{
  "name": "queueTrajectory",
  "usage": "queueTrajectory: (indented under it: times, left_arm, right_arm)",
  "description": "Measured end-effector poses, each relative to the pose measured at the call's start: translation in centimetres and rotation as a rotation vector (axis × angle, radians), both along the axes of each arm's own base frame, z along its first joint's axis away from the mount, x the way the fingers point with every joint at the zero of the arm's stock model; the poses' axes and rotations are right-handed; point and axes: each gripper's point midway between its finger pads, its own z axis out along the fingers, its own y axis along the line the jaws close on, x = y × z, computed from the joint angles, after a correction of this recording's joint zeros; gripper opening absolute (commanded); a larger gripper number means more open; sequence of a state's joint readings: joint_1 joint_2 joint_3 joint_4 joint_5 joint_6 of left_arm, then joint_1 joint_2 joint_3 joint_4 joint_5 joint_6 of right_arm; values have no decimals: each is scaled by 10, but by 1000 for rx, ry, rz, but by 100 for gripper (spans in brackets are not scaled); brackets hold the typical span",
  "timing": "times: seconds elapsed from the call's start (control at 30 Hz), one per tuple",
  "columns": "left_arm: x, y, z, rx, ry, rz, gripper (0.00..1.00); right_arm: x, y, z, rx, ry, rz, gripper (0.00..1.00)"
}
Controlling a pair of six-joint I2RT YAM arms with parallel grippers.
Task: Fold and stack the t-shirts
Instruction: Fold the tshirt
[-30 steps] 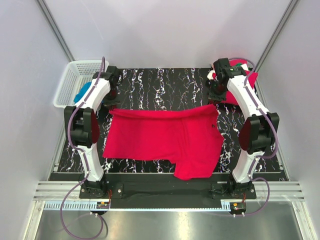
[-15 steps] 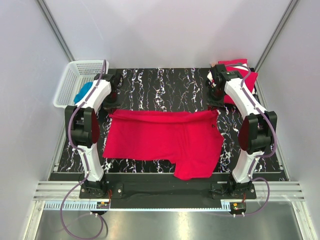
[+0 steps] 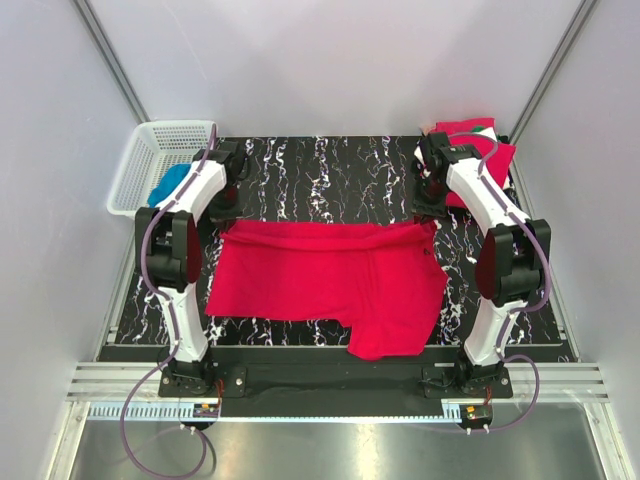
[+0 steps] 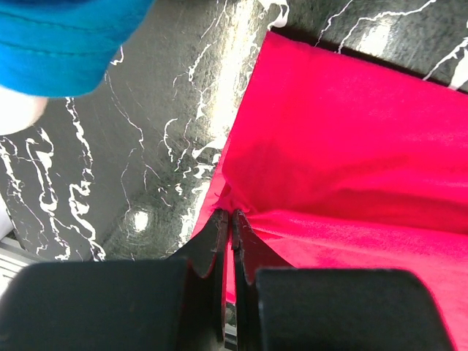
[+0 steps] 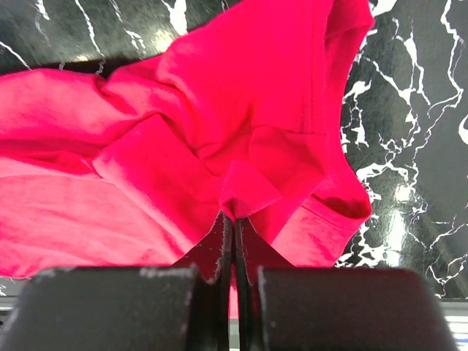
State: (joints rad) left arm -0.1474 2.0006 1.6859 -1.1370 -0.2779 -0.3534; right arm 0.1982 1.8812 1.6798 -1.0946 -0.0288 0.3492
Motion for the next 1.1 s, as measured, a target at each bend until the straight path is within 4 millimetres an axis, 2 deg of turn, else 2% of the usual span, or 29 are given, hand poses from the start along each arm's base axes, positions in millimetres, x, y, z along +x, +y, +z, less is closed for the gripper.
queueTrajectory:
  times: [0.17,0.23,0.3,0.37,0.77,0.93,0.97,1.03,1.1]
  left_arm:
    - [-2,0,-5,2,16,14,3]
    - [-4,0,-6,2,20,20,11]
    - [-5,0,-6,2,25,24,26]
    - [-6,0,-6,3,26,30,33]
    - [-12,4,-9,28,41,48,34]
    - [-12,7,-8,40,36,50,34]
    - [-12,7,-7,43,34,50,34]
    - [-12,9,-4,50,28,51,34]
    - [-12,10,2,56,19,52,34]
  right_arm:
    - [-6,-1,-8,-4,26,-5,0]
    - [-7,-1,-9,-4,29,-6,0]
    - [-7,-1,-10,-4,30,-7,12]
    - [-7,-1,-11,-3,34,-10,14]
    - [-14,-5,-18,-24,73,-27,18]
    - [-26,-16,-19,-85,117,-46,19]
    - [-29,-18,-19,-97,129,-53,25]
    - [-35,-23,-18,-125,152,-67,30]
    - [-40,-28,-14,-150,170,-80,27]
